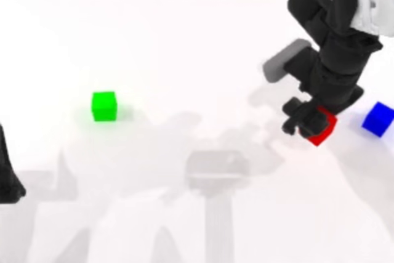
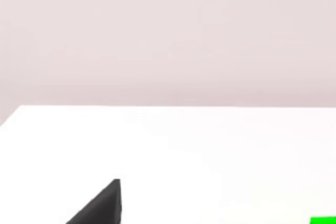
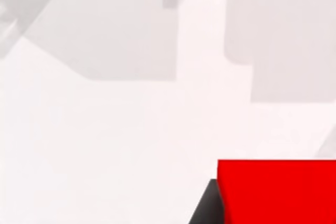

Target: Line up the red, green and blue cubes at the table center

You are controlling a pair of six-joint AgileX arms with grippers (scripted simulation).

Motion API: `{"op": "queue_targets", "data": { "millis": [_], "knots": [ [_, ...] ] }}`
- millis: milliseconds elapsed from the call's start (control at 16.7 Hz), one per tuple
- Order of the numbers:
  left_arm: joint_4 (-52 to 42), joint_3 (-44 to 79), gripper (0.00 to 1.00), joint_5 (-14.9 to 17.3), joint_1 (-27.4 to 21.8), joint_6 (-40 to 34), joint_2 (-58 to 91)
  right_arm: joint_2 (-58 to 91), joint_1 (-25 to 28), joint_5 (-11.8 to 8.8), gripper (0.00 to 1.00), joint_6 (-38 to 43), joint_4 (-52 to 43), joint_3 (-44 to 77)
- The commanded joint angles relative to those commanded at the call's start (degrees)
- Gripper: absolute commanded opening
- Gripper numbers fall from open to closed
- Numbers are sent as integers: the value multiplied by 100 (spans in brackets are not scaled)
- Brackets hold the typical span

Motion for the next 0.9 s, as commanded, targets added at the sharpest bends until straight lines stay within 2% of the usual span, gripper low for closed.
{"op": "queue_targets", "data": {
  "millis": [240, 420, 600, 900],
  "knots": [
    [0, 0, 100, 0, 0, 0, 0, 75, 17, 1, 0, 85, -27, 62],
    [0, 0, 100, 0, 0, 0, 0, 426, 282, 25, 0, 646, -292, 612],
    [0, 0, 100, 0, 0, 0, 0, 983, 713, 65, 0, 1709, -731, 1569],
    [0, 0, 100, 0, 0, 0, 0, 2065, 1620, 138, 0, 4197, -1626, 3415]
  ]
}}
